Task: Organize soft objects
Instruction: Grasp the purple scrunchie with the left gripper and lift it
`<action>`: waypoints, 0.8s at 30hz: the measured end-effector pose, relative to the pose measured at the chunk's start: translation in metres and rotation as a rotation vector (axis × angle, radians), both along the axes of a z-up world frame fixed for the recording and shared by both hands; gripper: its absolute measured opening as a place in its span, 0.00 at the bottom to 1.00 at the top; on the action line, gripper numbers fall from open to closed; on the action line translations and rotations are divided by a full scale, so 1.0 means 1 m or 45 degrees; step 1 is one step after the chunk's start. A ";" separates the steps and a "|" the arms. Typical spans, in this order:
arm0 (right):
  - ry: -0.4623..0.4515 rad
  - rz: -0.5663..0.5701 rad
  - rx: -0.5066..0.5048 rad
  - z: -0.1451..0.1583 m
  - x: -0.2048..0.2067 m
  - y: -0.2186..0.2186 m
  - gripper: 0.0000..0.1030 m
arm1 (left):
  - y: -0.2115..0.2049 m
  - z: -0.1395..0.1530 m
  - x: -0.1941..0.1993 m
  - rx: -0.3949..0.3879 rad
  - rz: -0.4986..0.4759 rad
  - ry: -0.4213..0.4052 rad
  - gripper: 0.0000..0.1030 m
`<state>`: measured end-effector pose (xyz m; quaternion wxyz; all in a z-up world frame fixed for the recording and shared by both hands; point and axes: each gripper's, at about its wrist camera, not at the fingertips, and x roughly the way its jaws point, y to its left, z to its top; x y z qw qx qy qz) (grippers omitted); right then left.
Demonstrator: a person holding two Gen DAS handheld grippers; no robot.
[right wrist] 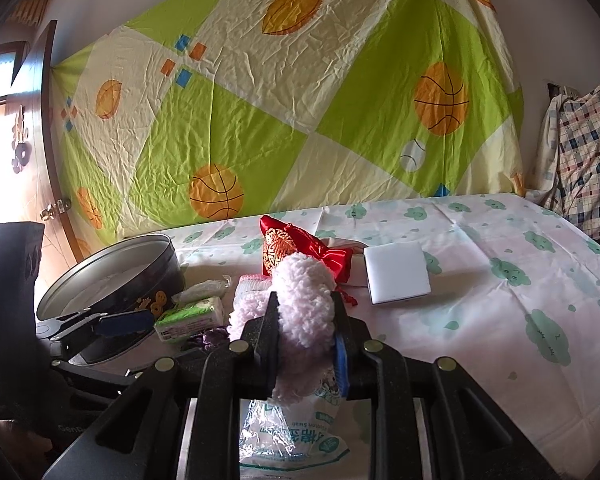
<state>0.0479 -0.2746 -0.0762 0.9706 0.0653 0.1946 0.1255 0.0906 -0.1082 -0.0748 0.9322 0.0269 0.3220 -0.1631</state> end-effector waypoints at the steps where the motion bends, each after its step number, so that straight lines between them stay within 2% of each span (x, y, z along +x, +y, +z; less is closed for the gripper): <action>1: 0.003 0.001 -0.002 0.000 0.000 0.000 0.23 | -0.003 -0.002 0.002 0.020 -0.006 0.014 0.85; 3: 0.006 0.001 -0.003 0.000 0.001 0.000 0.23 | -0.009 -0.005 0.006 0.058 -0.019 0.043 0.82; 7: 0.018 0.004 -0.012 -0.001 0.002 0.002 0.24 | -0.020 -0.012 0.012 0.121 -0.062 0.099 0.67; 10: 0.023 0.007 -0.019 -0.001 0.003 0.003 0.25 | -0.023 -0.017 0.015 0.142 -0.060 0.139 0.45; 12: 0.019 0.008 -0.020 -0.001 0.002 0.003 0.25 | -0.020 -0.018 0.014 0.122 -0.049 0.138 0.35; 17: -0.029 0.000 -0.017 0.000 -0.004 0.003 0.24 | -0.018 -0.010 0.003 0.117 -0.026 0.041 0.32; 24: -0.080 0.006 -0.018 0.003 -0.011 0.003 0.24 | -0.003 0.003 -0.006 0.024 0.019 -0.076 0.32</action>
